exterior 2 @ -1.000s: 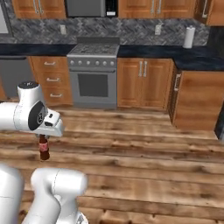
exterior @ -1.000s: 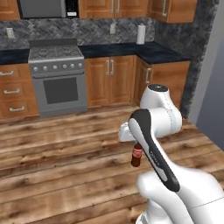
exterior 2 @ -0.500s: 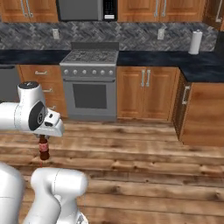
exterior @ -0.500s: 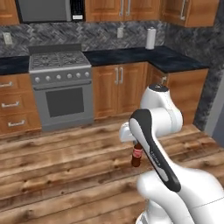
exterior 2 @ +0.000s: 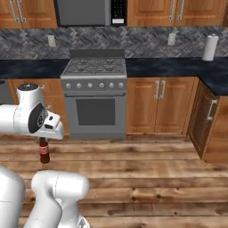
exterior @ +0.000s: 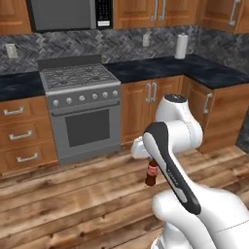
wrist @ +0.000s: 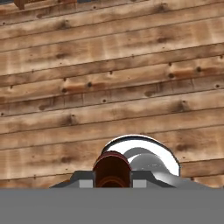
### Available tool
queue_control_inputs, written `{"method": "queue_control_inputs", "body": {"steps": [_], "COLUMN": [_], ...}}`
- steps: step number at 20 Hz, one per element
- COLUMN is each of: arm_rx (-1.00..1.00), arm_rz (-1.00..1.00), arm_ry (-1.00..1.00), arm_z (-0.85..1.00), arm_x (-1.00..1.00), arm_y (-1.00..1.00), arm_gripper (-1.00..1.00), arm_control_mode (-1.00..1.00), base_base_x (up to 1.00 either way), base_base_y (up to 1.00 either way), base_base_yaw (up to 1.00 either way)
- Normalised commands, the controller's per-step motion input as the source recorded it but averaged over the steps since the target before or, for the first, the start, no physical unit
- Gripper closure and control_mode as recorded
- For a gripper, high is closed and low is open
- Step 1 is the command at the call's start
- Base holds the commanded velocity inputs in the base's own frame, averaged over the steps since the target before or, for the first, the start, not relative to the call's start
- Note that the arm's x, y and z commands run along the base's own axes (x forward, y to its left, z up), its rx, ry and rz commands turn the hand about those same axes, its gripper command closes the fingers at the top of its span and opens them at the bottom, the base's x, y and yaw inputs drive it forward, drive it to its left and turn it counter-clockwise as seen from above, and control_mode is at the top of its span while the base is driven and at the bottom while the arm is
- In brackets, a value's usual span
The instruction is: Place the large bottle from the dining counter next to the other large bottle outside the sink, and place the small bottle from the dining counter next to the other small bottle inside the sink.
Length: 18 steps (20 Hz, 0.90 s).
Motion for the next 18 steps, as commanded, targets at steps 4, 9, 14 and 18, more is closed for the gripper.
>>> {"method": "queue_control_inputs", "body": {"steps": [4,9,14,18], "arm_rx": [0.00,0.00,0.00,0.00], "arm_rz": [0.00,0.00,0.00,0.00], "arm_ry": [0.00,0.00,0.00,0.00], "arm_z": [0.00,0.00,0.00,0.00], "arm_x": [0.00,0.00,0.00,0.00], "arm_y": [0.00,0.00,0.00,0.00], "arm_gripper": [1.00,1.00,1.00,1.00], "arm_control_mode": [1.00,1.00,1.00,1.00], "base_base_x": [0.73,0.07,0.00,0.09], "base_base_y": [1.00,1.00,0.99,0.98], "base_base_yaw": [-0.16,0.01,0.19,0.24]}}
